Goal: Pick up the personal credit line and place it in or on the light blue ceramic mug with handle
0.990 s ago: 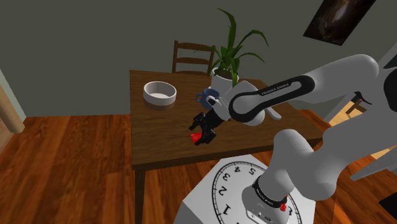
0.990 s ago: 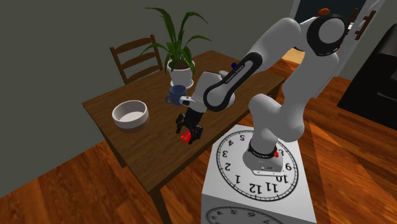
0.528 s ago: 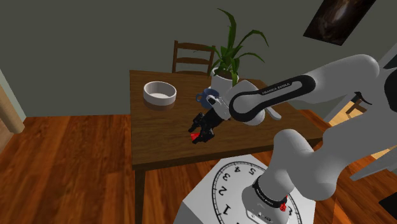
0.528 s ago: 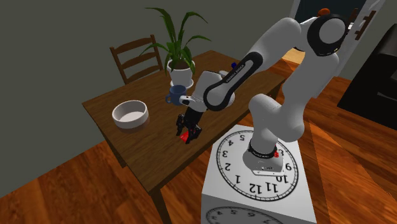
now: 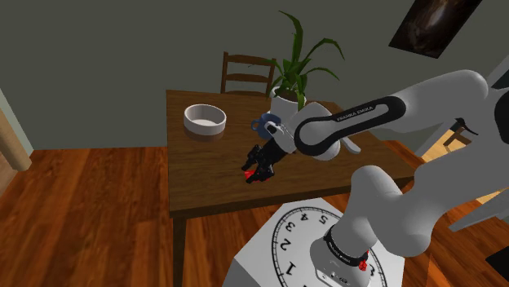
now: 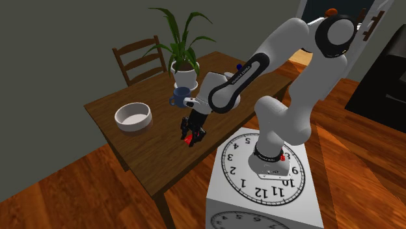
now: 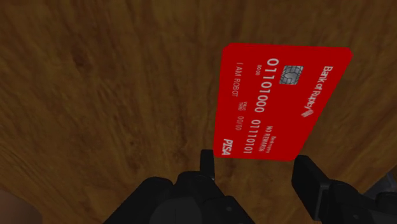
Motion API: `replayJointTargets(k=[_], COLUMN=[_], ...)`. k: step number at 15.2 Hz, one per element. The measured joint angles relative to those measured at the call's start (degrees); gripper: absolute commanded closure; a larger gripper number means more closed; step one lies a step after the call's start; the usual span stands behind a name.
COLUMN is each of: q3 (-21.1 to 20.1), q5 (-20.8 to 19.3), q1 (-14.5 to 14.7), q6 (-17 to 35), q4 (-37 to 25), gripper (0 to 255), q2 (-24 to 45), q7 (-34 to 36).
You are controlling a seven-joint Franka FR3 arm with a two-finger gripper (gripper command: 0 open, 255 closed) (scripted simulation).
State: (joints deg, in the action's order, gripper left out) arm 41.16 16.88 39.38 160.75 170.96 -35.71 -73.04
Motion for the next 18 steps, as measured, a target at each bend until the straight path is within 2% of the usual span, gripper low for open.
replayJointTargets(k=[11,18], q3=[-8.6,-12.7], q5=[-4.3,-5.9], q1=[-8.5,-11.3], q6=[-10.9,-17.9], q4=[-2.7,-5.6], gripper=[255,255], q2=[-6.4,-10.4], q7=[7.0,11.1])
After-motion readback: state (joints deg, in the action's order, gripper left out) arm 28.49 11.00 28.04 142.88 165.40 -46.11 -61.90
